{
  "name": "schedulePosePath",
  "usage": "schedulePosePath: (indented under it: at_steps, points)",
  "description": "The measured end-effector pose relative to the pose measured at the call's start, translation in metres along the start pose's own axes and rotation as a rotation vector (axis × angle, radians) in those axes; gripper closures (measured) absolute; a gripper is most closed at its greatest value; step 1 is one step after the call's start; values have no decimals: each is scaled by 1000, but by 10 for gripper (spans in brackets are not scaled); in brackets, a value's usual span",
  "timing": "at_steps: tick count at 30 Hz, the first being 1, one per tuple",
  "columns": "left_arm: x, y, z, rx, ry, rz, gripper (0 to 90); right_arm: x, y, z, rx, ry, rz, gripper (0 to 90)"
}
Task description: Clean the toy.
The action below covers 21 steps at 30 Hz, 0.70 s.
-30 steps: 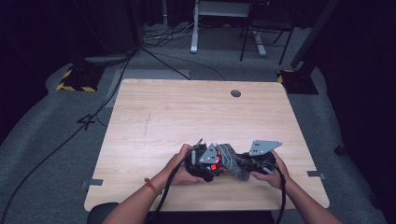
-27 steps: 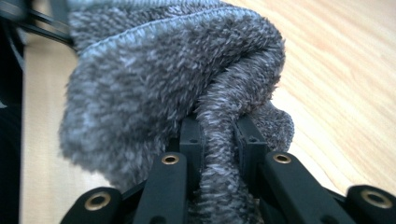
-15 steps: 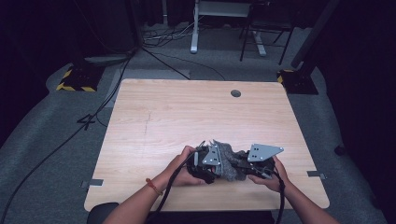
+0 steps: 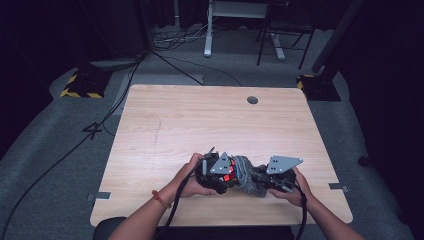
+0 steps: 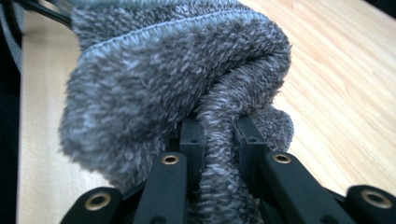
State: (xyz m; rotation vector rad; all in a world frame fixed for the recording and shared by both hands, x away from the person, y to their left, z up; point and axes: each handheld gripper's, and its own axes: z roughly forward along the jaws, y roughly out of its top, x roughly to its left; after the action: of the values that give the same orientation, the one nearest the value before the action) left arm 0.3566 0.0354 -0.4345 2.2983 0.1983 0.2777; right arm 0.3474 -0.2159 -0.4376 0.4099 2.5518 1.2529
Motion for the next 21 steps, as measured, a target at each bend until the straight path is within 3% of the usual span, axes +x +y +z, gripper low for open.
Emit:
schedulePosePath:
  at_steps: [5,9,16,21]
  points:
    - [-2,-2,12,22,-24,-12,334,8,12,-8,-61,9,-26,774]
    - [-9,0,19,51,-44,11,334,8,17,-7,-75,3,-32,774]
    - [-10,2,14,25,-44,14,334,-3,10,-1,-34,-33,-9,775]
    - [-8,5,4,-26,-41,9,334,-10,0,2,11,-40,13,775]
